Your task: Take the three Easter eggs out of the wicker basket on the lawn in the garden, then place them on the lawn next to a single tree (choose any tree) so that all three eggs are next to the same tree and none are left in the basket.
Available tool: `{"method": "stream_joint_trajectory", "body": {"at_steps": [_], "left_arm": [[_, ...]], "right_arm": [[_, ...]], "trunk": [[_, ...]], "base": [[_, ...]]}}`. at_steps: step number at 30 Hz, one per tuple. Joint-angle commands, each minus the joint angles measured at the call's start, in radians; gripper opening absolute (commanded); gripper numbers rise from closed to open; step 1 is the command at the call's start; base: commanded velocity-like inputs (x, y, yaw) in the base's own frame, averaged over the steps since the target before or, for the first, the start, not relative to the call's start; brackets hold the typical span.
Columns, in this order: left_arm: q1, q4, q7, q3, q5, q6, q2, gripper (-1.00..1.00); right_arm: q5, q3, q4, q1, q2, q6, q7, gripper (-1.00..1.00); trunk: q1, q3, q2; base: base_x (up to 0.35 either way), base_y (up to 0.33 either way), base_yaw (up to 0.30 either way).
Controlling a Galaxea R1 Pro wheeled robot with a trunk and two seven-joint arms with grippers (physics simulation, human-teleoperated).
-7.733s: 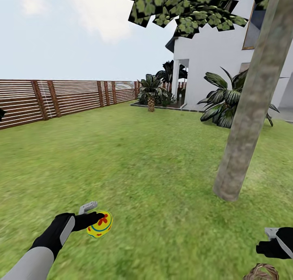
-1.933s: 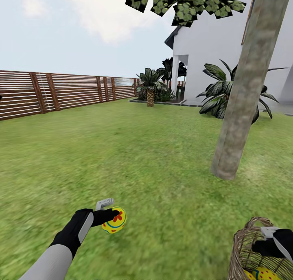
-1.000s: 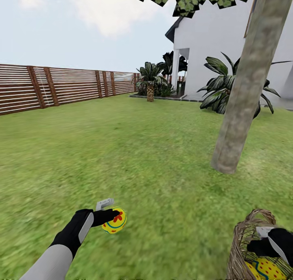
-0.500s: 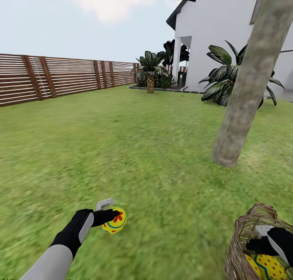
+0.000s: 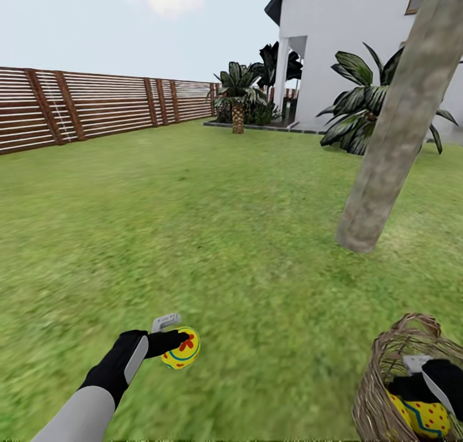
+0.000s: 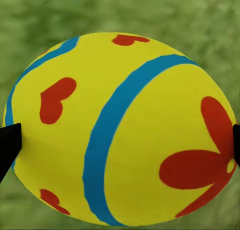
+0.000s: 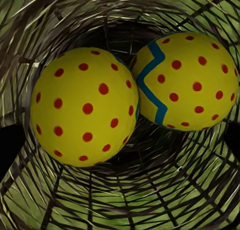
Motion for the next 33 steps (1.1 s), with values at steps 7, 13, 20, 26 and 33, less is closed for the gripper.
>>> {"method": "stream_joint_trajectory", "body": {"at_steps": [7, 13, 20, 26, 33], "left_arm": [[0.0, -0.001, -0.004, 0.007, 0.002, 0.007, -0.001, -1.0], [0.0, 0.0, -0.004, 0.007, 0.001, 0.007, -0.001, -1.0], [0.0, 0.0, -0.005, 0.007, 0.003, 0.007, -0.001, -1.0], [0.0, 0.0, -0.005, 0.007, 0.003, 0.007, -0.001, -1.0], [0.0, 0.0, -0.005, 0.007, 0.004, 0.007, -0.002, -1.0]], "right_arm": [[-0.01, 0.008, -0.002, 0.0, 0.002, 0.004, 0.001, 1.0], [-0.01, 0.006, -0.024, 0.0, 0.002, 0.003, 0.001, 1.0], [-0.01, 0.008, -0.052, 0.0, 0.011, 0.006, -0.001, 1.0], [-0.007, 0.009, -0.052, 0.0, 0.015, 0.006, -0.001, 1.0], [-0.007, 0.006, -0.052, 0.0, 0.013, 0.006, -0.001, 1.0]], "trunk": [[0.003, -0.028, -0.002], [0.006, -0.051, -0.004], [0.009, -0.078, -0.005], [0.011, -0.102, -0.007], [0.015, -0.129, -0.008]], "base": [[0.0, 0.0, 0.0], [0.0, 0.0, 0.0], [0.0, 0.0, 0.0], [0.097, 0.0, 0.0], [0.032, 0.0, 0.0]]}}
